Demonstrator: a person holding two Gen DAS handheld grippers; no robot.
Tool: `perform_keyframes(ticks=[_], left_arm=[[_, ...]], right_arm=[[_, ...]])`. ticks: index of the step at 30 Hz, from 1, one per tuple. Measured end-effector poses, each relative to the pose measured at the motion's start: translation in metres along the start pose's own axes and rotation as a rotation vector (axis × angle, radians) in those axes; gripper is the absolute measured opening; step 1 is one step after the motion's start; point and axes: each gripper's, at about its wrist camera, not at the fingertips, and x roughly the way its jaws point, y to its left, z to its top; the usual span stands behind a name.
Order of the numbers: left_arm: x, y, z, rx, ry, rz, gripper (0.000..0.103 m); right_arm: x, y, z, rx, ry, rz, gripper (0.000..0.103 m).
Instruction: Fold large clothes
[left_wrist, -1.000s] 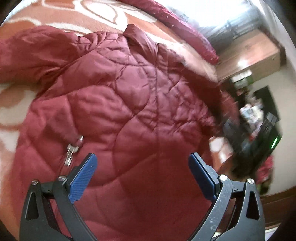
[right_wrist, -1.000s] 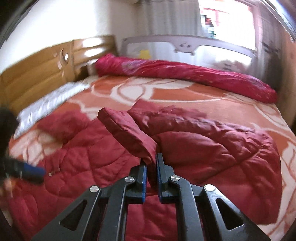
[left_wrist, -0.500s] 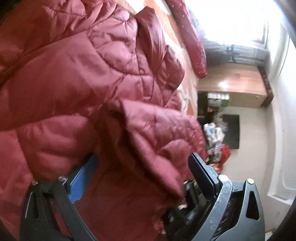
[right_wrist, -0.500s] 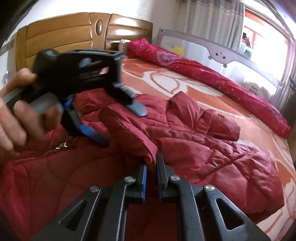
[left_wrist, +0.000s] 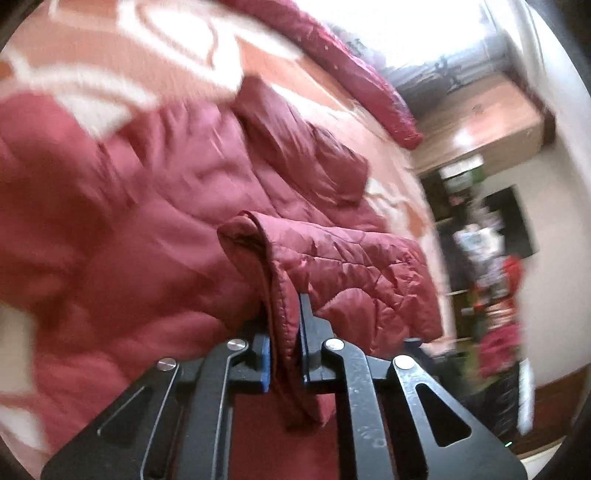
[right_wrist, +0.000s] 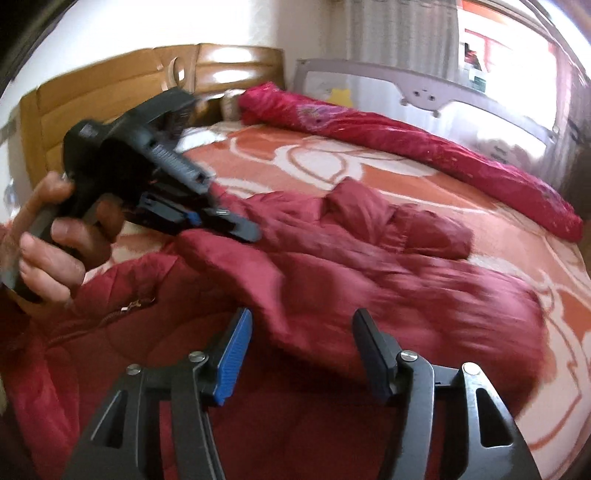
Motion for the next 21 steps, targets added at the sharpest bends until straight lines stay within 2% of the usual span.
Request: perform_keyframes(ticks=[3, 7, 12, 15, 18, 21], left_arm=[[-0.015, -0.002, 0.011, 0.087, -0.055, 0.124, 0.008], [-0.022, -0.005, 0.020, 0.184, -0.095, 0.215, 0.008], [-0.023, -0.013, 0.007, 0.314, -0.125, 0.346, 0.008], [-0.014, -0.017, 0.000, 0.383, -0.166, 0.476, 0.009], [-0.004, -0.020, -0.006, 0.432, -0.199, 0.593, 0.015], [-0.010, -0.013, -0.008, 0.370, -0.227, 0.636, 0.029]], right_arm=[[-0.008, -0.030, -0.001, 0.097, -0.020, -0.043, 0.059], [-0.006, -0.078, -0.004, 0.244, -0.002, -0.117, 0.058], [0.014, -0.123, -0.015, 0.392, 0.087, -0.132, 0.058], [0.036, -0.137, -0.028, 0.441, 0.178, -0.119, 0.058], [0.048, -0.134, -0.037, 0.450, 0.210, -0.110, 0.059], [0.049, -0.127, -0.039, 0.434, 0.216, -0.129, 0.062]])
